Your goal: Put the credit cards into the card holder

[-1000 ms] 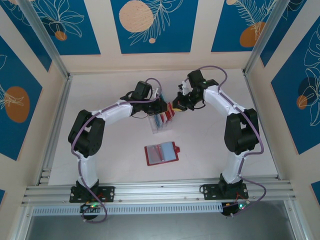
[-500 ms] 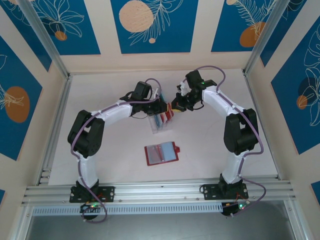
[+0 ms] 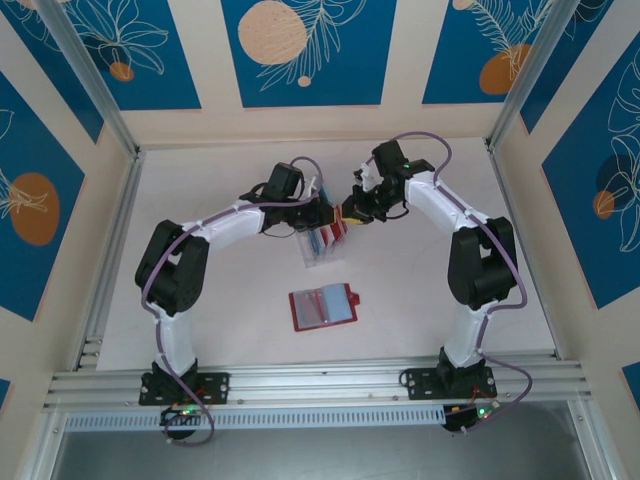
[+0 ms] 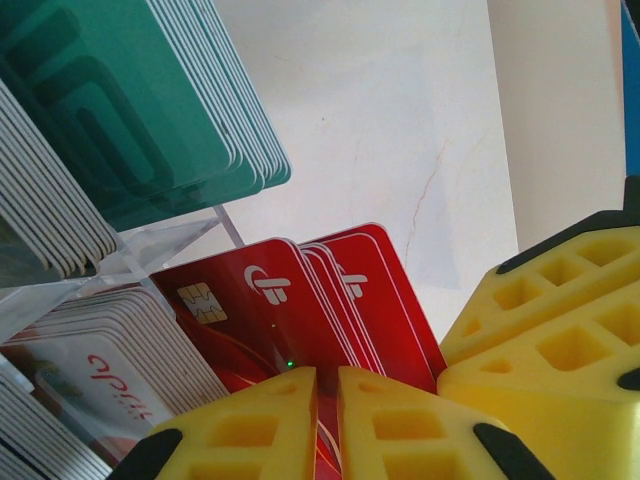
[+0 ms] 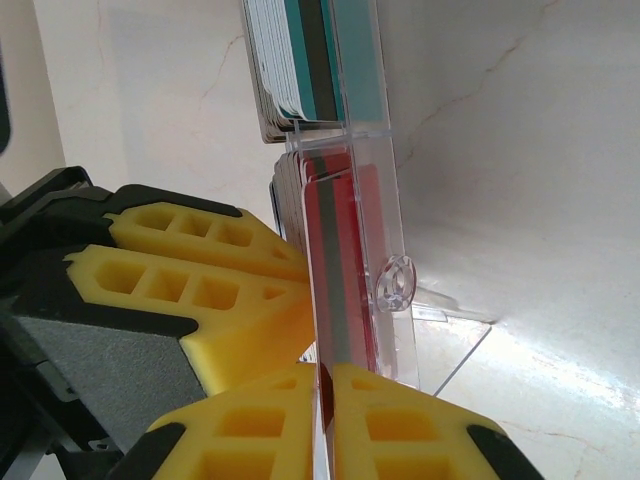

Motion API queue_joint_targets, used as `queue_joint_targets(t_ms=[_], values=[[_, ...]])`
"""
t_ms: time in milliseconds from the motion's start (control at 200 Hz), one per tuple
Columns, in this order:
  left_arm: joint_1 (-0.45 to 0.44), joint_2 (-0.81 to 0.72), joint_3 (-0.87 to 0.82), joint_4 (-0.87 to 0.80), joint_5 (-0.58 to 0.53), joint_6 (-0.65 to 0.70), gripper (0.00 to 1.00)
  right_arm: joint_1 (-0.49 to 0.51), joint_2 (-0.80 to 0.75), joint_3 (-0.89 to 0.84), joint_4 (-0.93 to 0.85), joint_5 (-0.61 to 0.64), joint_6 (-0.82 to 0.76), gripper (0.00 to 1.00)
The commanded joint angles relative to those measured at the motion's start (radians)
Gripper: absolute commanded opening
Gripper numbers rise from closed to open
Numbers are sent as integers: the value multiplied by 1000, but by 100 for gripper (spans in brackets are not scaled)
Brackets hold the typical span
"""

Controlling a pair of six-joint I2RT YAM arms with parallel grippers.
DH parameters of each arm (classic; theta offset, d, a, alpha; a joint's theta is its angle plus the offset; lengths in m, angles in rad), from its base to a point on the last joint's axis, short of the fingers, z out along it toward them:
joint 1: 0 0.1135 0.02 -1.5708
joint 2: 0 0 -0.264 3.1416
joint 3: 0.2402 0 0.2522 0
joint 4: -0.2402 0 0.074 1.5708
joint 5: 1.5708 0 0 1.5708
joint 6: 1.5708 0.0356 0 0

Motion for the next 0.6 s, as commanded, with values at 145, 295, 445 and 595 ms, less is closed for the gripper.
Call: queue_joint_targets(t_ms=[145,295,445,595], values=[[-5,14,-35,-50,-29,27,13,6,-50,9,-14,-109,14,7],[-4,18,-37,-50,-29,28,13,6,-49,5,-11,-119,15,7],[-4,18,-37,-50,-28,29,13,5,-50,5,-10,-127,14,15],[-4,19,-36,-51,-29,29,13,0,-52,3,-7,-142,17,18]])
